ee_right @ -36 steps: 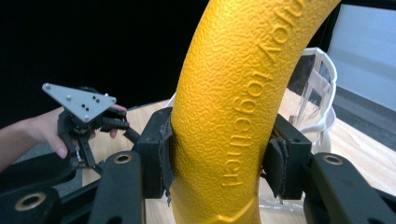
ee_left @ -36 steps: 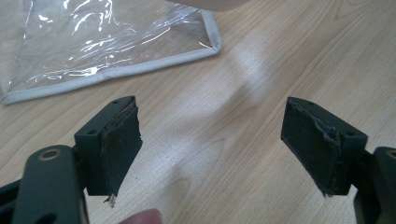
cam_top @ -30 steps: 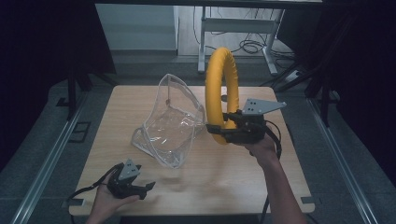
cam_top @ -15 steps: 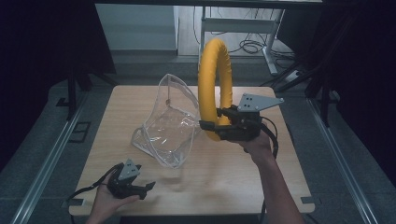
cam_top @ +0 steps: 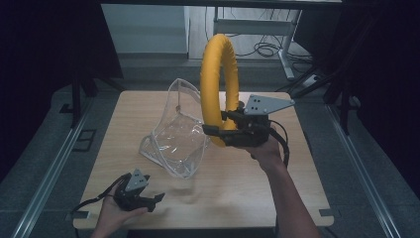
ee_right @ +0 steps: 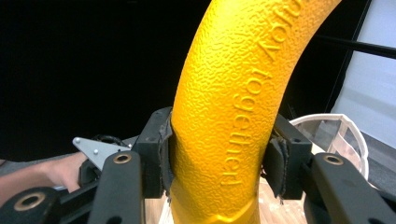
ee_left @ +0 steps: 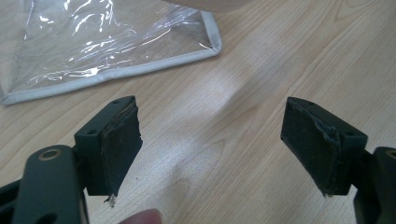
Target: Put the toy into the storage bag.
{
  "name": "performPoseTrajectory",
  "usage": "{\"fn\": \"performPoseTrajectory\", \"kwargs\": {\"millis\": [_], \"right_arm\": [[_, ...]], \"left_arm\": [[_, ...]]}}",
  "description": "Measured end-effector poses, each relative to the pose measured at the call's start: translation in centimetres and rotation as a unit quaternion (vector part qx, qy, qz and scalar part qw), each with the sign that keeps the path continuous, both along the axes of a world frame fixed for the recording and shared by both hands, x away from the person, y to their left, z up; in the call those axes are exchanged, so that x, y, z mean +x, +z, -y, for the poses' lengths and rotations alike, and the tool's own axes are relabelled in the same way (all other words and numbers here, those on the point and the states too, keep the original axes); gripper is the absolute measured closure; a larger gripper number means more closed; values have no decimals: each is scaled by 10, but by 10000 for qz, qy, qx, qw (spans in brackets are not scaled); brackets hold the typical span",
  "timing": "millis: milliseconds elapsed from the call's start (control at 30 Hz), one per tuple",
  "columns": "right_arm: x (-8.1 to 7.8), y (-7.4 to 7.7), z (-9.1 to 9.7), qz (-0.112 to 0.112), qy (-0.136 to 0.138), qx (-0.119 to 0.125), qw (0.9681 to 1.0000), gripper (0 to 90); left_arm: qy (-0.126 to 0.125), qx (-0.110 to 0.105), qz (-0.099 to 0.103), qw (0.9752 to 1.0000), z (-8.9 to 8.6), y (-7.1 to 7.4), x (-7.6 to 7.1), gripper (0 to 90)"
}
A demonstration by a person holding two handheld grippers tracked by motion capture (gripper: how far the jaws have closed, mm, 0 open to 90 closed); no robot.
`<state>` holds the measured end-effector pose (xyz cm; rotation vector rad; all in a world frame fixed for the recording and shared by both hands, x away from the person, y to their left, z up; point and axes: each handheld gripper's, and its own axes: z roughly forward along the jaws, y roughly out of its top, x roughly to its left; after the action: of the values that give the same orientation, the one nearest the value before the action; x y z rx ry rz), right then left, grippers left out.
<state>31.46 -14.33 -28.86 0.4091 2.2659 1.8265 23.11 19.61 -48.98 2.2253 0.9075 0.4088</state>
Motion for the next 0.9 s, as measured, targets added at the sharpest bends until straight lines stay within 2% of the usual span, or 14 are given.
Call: {"fn": "performPoseTrajectory", "kwargs": {"millis": [200, 600, 900], "right_arm": [[0, 6, -10, 35, 69, 37, 10000, 495], [-1, 20, -32, 164, 266, 126, 9994, 494], [1, 22, -49, 152, 424, 178, 9988, 494]], "left_arm": [[18, -61, 18, 10000, -1, 1, 0, 199], [17, -29, 14, 10000, -1, 1, 0, 199], [41, -61, 33, 10000, -2, 1, -1, 199]]}}
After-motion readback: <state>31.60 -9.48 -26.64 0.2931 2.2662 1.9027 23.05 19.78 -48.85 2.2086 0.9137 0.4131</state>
